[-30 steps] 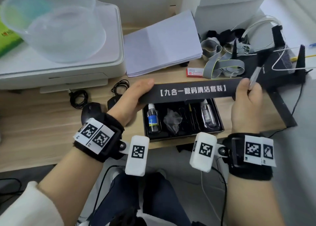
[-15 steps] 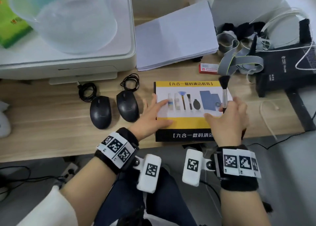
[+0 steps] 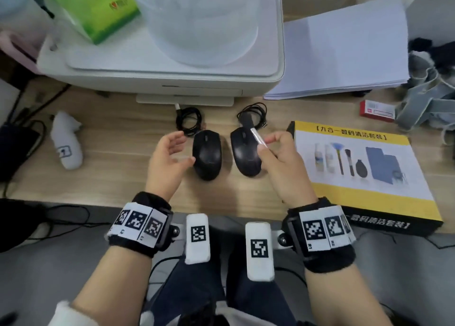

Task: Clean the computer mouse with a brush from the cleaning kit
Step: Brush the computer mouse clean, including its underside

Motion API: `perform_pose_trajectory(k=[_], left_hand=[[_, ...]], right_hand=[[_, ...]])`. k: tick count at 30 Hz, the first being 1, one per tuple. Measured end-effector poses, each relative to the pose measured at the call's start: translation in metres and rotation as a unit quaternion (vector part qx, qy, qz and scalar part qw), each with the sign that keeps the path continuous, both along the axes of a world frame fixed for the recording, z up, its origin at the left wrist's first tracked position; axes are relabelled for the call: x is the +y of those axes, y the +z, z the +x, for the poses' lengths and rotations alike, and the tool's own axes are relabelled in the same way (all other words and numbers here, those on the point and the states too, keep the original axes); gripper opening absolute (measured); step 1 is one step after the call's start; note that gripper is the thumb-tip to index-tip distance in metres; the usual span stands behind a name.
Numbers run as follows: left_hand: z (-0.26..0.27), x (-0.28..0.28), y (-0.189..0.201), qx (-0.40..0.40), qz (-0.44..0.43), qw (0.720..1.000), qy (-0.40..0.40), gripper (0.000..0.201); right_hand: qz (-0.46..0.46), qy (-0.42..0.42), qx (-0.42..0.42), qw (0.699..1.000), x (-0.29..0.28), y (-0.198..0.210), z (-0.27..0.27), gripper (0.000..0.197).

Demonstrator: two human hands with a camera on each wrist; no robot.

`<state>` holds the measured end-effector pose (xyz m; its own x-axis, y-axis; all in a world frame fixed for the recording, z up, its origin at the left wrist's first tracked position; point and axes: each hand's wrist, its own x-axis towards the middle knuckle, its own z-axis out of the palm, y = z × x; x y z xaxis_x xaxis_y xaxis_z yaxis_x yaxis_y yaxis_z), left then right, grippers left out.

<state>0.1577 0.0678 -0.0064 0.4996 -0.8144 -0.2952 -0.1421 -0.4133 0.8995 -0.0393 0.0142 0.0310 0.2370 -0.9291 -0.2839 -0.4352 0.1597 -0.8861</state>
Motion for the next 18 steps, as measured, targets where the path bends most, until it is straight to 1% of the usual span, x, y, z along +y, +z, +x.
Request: perform_pose_trajectory(k=[2, 4, 6, 8, 10, 12, 15, 18], left_hand=[[0.010, 0.001, -0.010, -0.004, 0.042, 0.997, -0.071, 0.089], [0.017, -0.001, -0.020, -0.038, 0.064, 0.981, -0.178, 0.115], [0.024, -0.006, -0.028, -0.090, 0.077, 0.955, -0.271, 0.126], [0.024, -0.013, -0.035, -0.149, 0.088, 0.926, -0.335, 0.127], [0.029, -0.020, -0.042, -0.186, 0.094, 0.909, -0.362, 0.127], [0.032, -0.023, -0.047, -0.202, 0.091, 0.907, -0.359, 0.125], [0.032, -0.023, -0.047, -0.206, 0.076, 0.912, -0.347, 0.120], [0.032, -0.021, -0.046, -0.211, 0.076, 0.912, -0.343, 0.119]], right_hand=[[-0.018, -0.031, -0.029, 0.999, 0.002, -0.002, 0.014, 0.016], [-0.053, -0.069, -0.045, 0.995, 0.003, -0.002, 0.026, 0.024], [-0.065, -0.087, -0.041, 0.993, 0.003, -0.003, 0.036, 0.024], [-0.064, -0.082, -0.038, 0.994, 0.004, -0.003, 0.039, 0.024], [-0.072, -0.077, -0.037, 0.994, 0.004, -0.007, 0.045, 0.030], [-0.083, -0.087, -0.053, 0.991, 0.005, -0.010, 0.051, 0.029], [-0.084, -0.110, -0.088, 0.987, 0.010, -0.014, 0.060, 0.015], [-0.082, -0.111, -0.070, 0.988, 0.015, -0.019, 0.069, 0.013]])
